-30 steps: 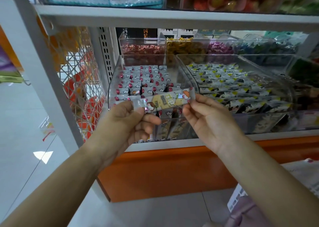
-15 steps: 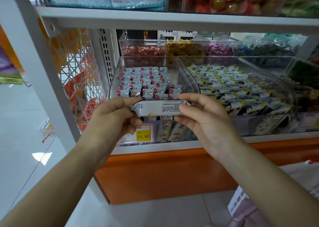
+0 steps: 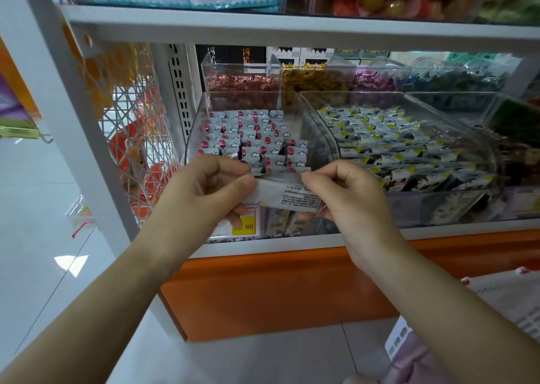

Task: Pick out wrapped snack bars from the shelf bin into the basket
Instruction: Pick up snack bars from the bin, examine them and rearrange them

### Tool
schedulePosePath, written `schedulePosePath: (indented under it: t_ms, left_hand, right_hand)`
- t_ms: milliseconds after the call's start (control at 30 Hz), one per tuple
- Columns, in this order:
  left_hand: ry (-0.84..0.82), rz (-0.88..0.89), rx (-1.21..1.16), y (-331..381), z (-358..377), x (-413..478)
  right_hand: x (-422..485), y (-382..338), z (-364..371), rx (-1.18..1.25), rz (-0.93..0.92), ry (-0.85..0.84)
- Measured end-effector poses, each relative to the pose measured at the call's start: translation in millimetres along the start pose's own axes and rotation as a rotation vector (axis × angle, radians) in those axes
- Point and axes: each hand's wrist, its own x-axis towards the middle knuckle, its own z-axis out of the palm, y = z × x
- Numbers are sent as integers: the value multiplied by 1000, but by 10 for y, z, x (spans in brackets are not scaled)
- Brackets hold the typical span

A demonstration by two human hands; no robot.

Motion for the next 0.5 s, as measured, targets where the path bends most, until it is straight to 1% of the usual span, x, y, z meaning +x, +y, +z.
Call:
schedulePosePath:
  t_ms: [133,200,300,433,500]
  left_hand:
    - [5,40,80,-27,33,-18]
    - [28,32,93,-34,25,-14]
    - [70,38,99,-43,5,7]
    - [91,17,92,-52,-2,16]
    - [97,-13,64,-59,-3,11]
  right_hand:
    - [-16,-11,1,-129,-108,29]
    - [-46,-24,16,-154,-183,13]
    - [-68,-12,47,-158,-233,-22]
    - [-72,15,94,-110,-213,-25]
    - [-66,24,90,-36,-165,-37]
